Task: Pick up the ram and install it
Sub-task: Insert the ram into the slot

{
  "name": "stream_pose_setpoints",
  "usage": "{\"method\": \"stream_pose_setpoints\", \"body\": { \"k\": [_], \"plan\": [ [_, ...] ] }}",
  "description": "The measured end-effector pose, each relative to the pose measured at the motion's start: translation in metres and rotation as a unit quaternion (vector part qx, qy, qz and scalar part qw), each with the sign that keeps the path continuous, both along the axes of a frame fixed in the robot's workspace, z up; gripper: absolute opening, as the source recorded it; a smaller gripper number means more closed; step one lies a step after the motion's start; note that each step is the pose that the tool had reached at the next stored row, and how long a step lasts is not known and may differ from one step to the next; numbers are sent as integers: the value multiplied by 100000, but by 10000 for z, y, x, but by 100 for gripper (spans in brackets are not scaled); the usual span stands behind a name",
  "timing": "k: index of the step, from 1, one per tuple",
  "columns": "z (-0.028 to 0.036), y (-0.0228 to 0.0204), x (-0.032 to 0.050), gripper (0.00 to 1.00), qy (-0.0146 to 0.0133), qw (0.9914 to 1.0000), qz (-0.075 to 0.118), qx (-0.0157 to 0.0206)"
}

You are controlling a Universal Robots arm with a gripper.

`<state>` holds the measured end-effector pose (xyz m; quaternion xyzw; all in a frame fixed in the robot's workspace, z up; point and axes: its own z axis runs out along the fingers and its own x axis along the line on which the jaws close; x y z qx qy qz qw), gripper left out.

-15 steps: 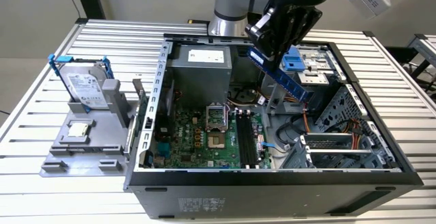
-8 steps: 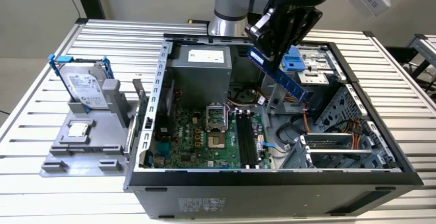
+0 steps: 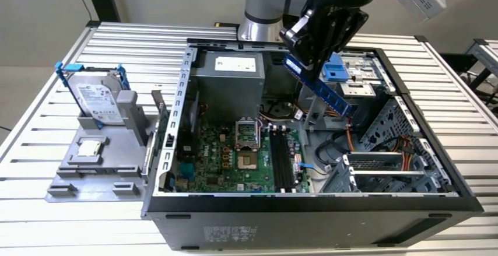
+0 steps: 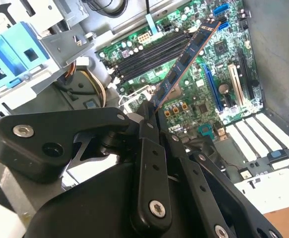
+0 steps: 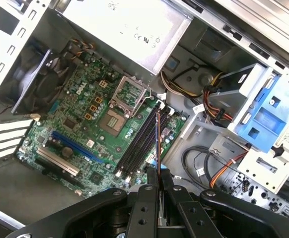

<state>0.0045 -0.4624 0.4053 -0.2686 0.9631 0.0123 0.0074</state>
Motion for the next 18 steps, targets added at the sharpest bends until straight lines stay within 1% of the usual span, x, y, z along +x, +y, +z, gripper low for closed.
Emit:
{"method": "stream_pose_setpoints", "body": {
  "k": [10, 18],
  "plan": [
    [-4, 0, 2, 0, -2, 99999, -252, -208],
    [-12, 1, 2, 0, 0, 99995, -941, -252]
  ]
}}
